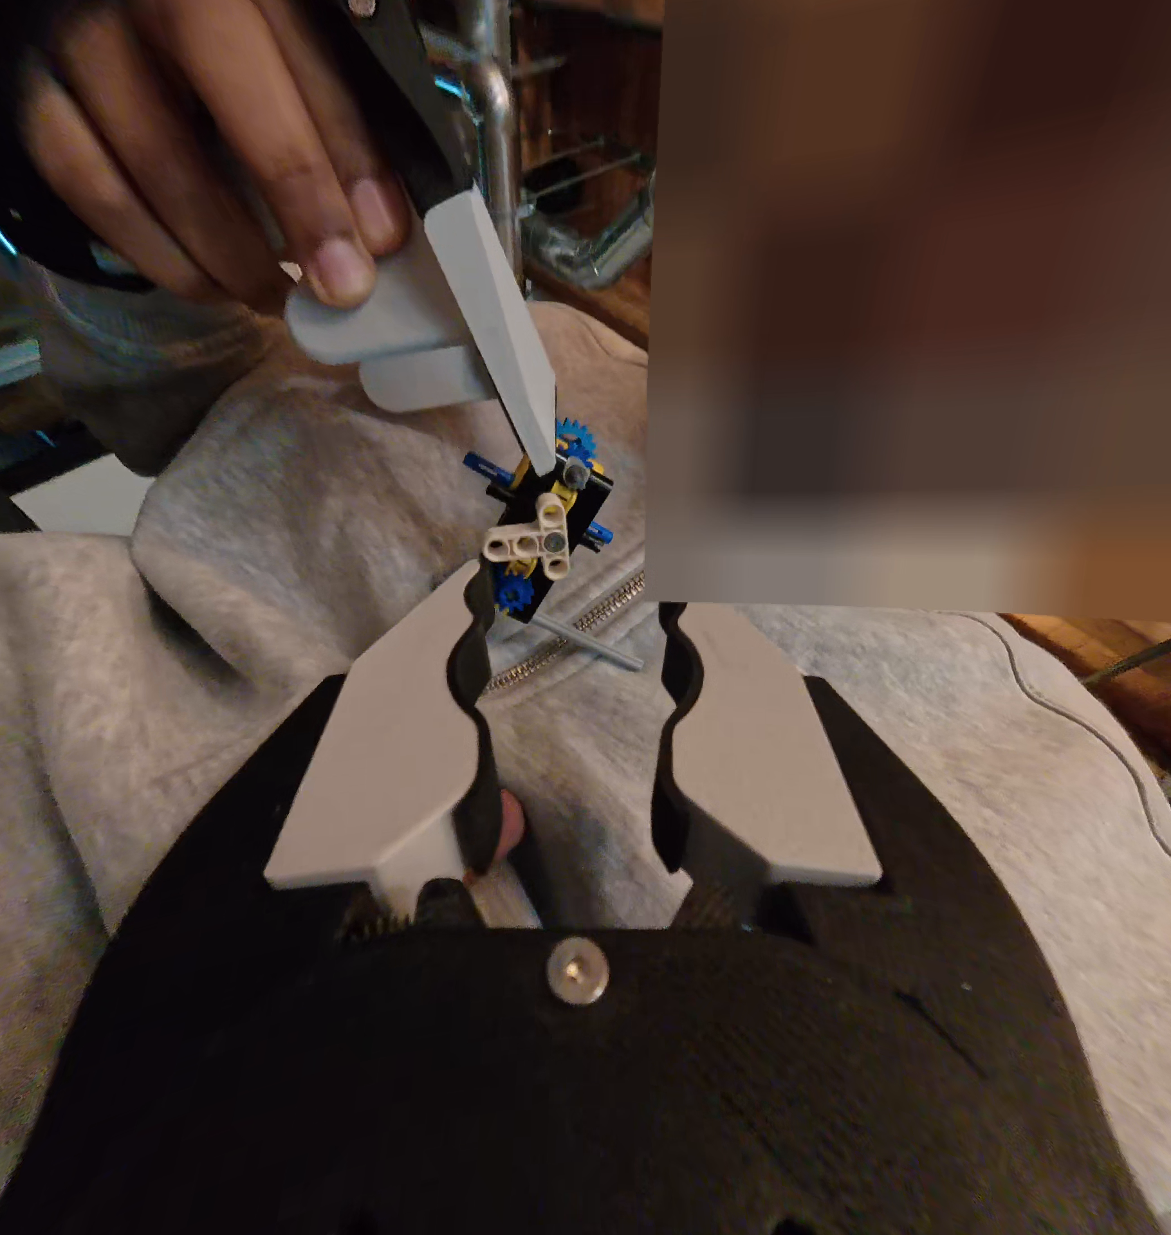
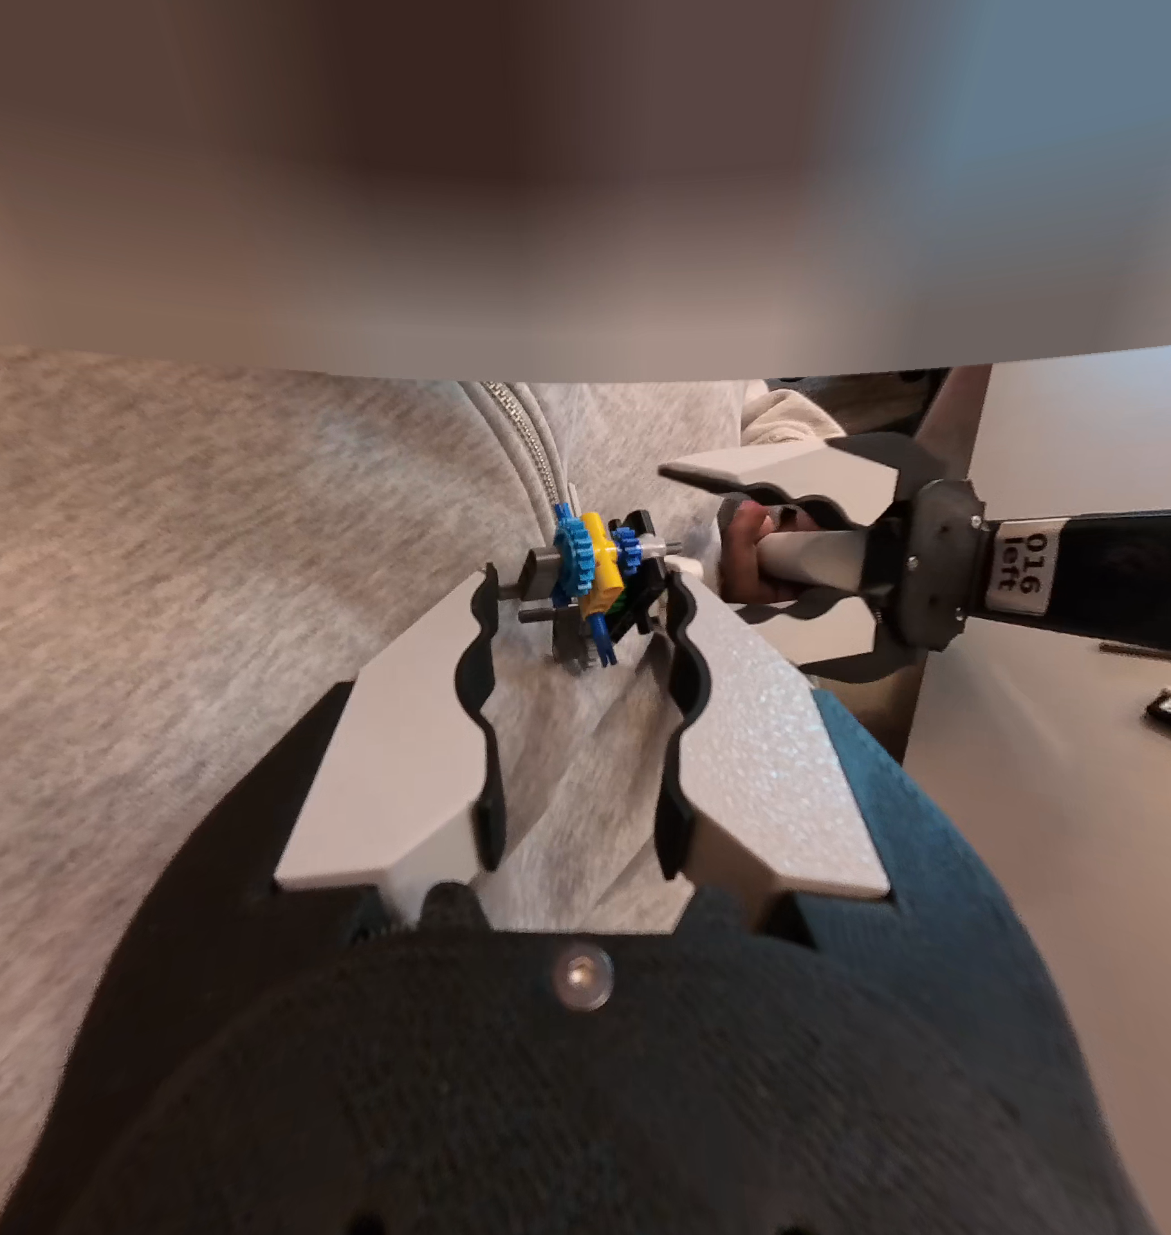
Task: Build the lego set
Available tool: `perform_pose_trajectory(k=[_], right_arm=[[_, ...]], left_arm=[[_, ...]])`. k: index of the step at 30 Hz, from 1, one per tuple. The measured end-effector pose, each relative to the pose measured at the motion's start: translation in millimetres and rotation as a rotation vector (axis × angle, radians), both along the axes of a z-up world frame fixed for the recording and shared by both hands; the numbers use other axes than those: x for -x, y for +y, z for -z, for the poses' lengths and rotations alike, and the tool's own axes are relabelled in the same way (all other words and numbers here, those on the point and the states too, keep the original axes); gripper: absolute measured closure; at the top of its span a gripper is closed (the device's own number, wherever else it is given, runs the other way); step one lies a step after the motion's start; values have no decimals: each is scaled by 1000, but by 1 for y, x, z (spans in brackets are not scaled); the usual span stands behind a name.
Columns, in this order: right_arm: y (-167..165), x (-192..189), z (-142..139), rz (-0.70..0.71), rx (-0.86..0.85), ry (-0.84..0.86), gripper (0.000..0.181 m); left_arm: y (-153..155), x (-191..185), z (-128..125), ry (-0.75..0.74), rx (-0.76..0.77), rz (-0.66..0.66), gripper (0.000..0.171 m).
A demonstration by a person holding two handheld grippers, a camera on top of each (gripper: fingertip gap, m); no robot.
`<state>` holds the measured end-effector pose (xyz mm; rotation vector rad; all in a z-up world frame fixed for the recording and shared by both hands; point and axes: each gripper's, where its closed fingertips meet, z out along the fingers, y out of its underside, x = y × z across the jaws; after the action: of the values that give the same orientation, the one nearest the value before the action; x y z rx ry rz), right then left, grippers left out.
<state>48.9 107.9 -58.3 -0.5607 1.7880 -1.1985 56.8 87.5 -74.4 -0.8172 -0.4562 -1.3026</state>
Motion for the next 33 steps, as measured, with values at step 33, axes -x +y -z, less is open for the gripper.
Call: perform_pose_trajectory(k=[33], right_arm=[[0, 6, 12, 5, -26, -60, 131]], left_arm=[[6, 21, 1, 7, 58, -156, 164]])
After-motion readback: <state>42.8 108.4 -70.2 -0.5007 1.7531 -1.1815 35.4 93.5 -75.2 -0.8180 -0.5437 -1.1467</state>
